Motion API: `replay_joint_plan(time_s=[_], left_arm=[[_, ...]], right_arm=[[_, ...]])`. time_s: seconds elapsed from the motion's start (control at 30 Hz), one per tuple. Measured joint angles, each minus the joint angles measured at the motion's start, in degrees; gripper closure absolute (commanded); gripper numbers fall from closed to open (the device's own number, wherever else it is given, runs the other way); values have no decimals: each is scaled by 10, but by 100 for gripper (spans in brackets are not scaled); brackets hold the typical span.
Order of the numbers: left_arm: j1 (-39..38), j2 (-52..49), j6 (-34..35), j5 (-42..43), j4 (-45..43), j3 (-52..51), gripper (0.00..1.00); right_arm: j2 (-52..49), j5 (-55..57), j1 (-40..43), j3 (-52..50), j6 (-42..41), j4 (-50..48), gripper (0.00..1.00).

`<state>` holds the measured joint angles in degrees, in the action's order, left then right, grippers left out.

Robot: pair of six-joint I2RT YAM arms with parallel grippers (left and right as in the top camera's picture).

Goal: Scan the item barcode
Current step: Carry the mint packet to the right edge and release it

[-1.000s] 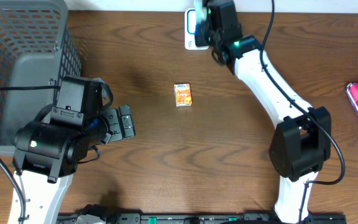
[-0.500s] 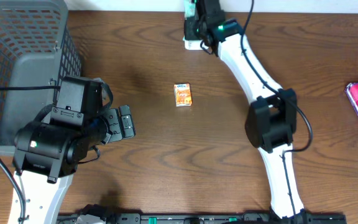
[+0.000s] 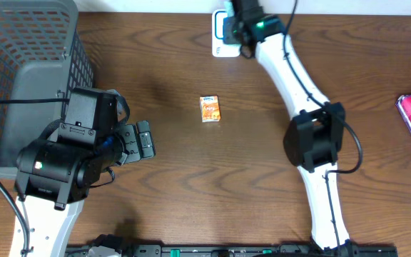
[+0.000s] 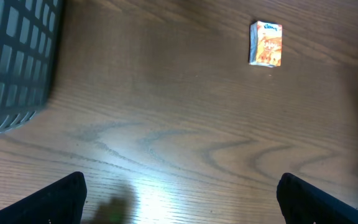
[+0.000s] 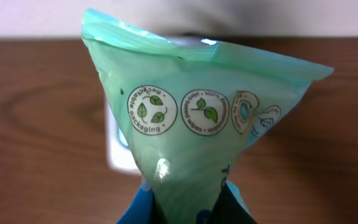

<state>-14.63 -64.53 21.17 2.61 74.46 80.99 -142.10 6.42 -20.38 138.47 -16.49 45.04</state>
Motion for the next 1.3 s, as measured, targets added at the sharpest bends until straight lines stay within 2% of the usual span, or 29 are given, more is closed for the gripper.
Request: replay_joint_plan(time_s=[0.13,0.43,0.7,1.0,1.13,1.23,1.3], left_arm=[[0,0,0,0,0,0,2],[0,0,0,0,0,0,2],[0,0,0,0,0,0,2],[0,0,0,0,0,0,2],[0,0,0,0,0,0,2],[0,0,0,0,0,0,2],[0,0,0,0,0,0,2]], right_arm=[[13,14,51,27,2,79,99],[39,125,250,34,5,300,99],[39,174,392,-11,5,348,98],[39,164,519,-33,4,348,99],[39,158,555,-33,2,348,93],[39,150,580,-33,-6,351,81],[39,143,595,-36,-10,352,69]])
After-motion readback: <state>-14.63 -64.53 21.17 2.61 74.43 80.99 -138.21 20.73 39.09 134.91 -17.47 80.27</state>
